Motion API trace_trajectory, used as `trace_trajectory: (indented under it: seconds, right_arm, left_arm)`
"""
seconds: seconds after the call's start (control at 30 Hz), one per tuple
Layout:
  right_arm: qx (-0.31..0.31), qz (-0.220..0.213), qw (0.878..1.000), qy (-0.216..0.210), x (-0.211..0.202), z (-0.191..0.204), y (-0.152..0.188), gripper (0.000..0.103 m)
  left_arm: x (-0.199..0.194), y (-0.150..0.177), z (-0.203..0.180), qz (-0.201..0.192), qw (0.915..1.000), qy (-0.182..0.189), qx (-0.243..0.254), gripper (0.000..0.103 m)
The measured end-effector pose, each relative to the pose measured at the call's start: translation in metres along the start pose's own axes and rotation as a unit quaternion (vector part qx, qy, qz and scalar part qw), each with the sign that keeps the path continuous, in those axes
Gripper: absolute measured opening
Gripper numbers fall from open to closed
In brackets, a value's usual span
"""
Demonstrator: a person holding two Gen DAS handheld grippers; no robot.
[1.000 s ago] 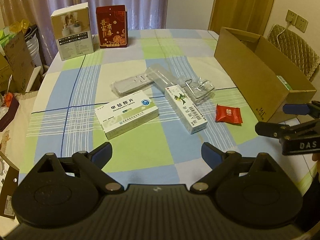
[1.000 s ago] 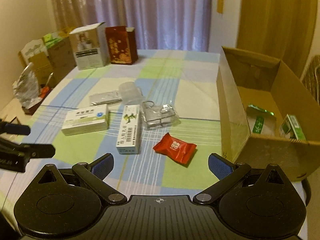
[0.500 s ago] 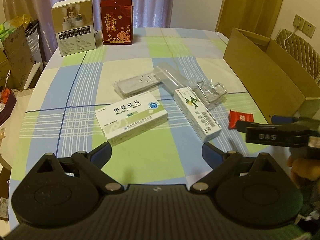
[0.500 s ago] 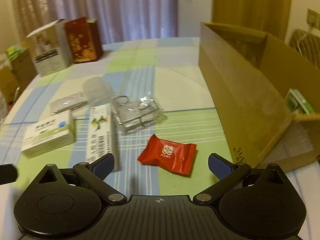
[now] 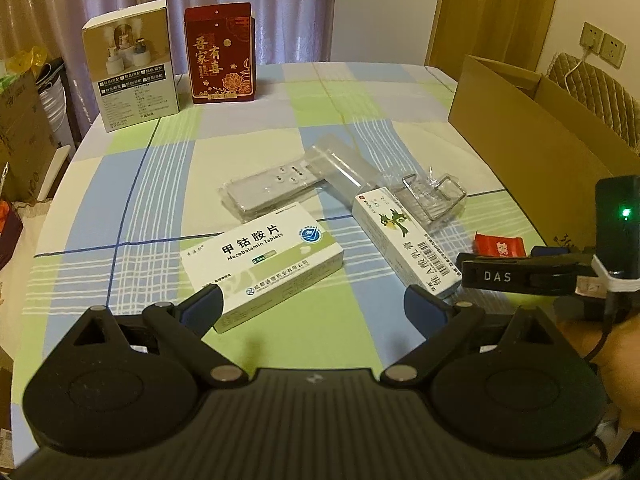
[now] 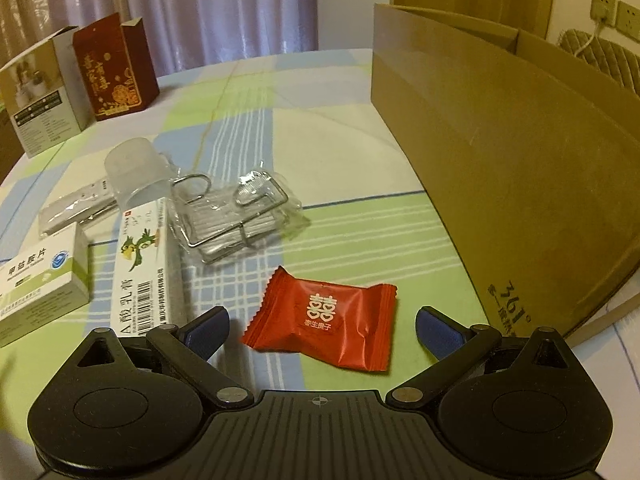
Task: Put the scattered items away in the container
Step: 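Move both tools back toward the red candy packet and white boxes, then close the right tool on the red candy packet, then grasp the white vitamin A ointment box with the left tool while the right tool holds the candy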
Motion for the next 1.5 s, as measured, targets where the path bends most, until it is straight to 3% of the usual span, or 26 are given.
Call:
trace_trajectory:
  seconds: [0.13, 0.37, 0.5, 0.7, 1.03, 1.1, 1.5]
  right_arm:
    - [-0.004, -0.010, 1.000, 0.005, -0.001, 0.001, 0.001, 0.095]
    - [-0.029, -0.014, 0.999, 0.005, -0.004, 0.009, 0.000, 0.059]
    - [-0.029, -0.006, 1.000, -0.010, -0.008, 0.007, 0.000, 0.050]
    - [-0.040, 0.000, 0.999, -0.036, -0.023, -0.003, 0.006, 0.040]
    - [-0.059, -0.007, 0.996, -0.071, -0.055, -0.018, 0.023, 0.031]
    - [-0.062, -0.012, 0.995, -0.079, -0.061, -0.021, 0.025, 0.021]
    - [-0.070, -0.025, 0.992, -0.103, -0.089, -0.050, 0.033, 0.015]
  left_arm:
    - [0.001, 0.003, 0.002, 0.002, 1.0000, 0.001, -0.006, 0.095]
    - [0.001, 0.005, -0.001, 0.006, 1.0000, 0.001, -0.007, 0.095]
    - [-0.002, 0.003, -0.007, 0.005, 1.0000, 0.004, -0.004, 0.095]
    - [-0.002, -0.002, -0.020, 0.003, 0.9999, 0.015, 0.001, 0.095]
    - [0.015, -0.012, -0.049, 0.005, 0.9988, 0.048, 0.007, 0.095]
    - [0.022, -0.014, -0.057, 0.006, 0.9985, 0.052, 0.014, 0.095]
    - [0.058, -0.027, -0.081, 0.024, 0.9977, 0.061, 0.014, 0.095]
Point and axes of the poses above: each gripper's, at about its wrist camera, not at the fingertips, and x roughly the way its jaws point, z to its left, y to its underside, the point moved 1 cm from there along x, roughly the way its jaws point, and after that the axes turned 1 degree about z, right-handed, at the moved point
